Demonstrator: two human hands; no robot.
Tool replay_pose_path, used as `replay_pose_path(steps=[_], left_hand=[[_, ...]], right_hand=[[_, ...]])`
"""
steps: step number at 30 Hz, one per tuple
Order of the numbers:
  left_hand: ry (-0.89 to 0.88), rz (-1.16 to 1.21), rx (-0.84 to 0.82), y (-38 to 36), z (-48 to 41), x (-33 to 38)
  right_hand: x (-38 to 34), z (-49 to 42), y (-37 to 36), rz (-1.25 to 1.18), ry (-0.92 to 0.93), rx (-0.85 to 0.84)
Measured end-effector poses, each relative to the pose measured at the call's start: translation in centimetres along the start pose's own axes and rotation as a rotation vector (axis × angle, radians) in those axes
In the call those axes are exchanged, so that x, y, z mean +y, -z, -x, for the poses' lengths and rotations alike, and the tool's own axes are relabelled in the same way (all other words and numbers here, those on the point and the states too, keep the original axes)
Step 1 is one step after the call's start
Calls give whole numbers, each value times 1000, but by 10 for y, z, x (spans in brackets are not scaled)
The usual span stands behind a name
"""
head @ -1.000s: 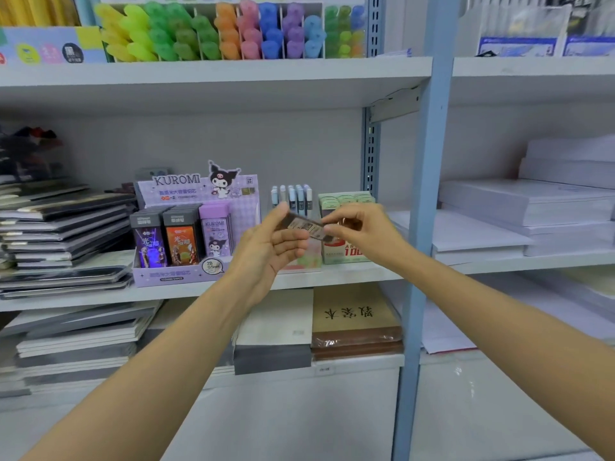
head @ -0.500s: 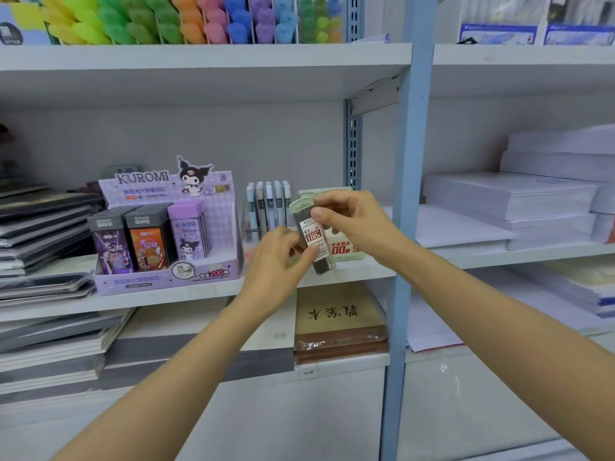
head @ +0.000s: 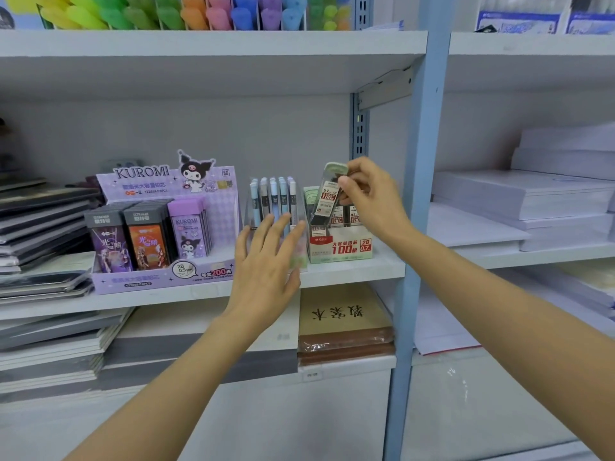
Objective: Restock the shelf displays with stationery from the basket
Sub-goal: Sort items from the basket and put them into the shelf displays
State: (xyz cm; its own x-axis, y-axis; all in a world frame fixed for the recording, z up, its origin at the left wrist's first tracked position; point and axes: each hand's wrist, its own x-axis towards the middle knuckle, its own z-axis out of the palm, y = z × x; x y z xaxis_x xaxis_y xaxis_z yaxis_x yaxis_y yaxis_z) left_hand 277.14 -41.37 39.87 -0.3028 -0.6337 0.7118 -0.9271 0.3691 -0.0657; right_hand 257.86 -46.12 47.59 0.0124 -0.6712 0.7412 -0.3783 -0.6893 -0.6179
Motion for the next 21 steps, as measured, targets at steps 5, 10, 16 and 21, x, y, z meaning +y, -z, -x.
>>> replay_pose_path(steps=[5, 10, 16, 21], left_hand=[[-19, -12, -1, 0, 1, -2], [-21, -22, -7, -1, 1, -4], [-27, -15, -1, -4, 2, -5], [-54, 70, 37, -6, 9, -5]], right_hand=[[11, -1, -3, 92, -33, -116], [15, -6, -3, 125, -81, -222], [25, 4, -19, 288, 62, -165], [27, 30, -20, 329, 162, -80]])
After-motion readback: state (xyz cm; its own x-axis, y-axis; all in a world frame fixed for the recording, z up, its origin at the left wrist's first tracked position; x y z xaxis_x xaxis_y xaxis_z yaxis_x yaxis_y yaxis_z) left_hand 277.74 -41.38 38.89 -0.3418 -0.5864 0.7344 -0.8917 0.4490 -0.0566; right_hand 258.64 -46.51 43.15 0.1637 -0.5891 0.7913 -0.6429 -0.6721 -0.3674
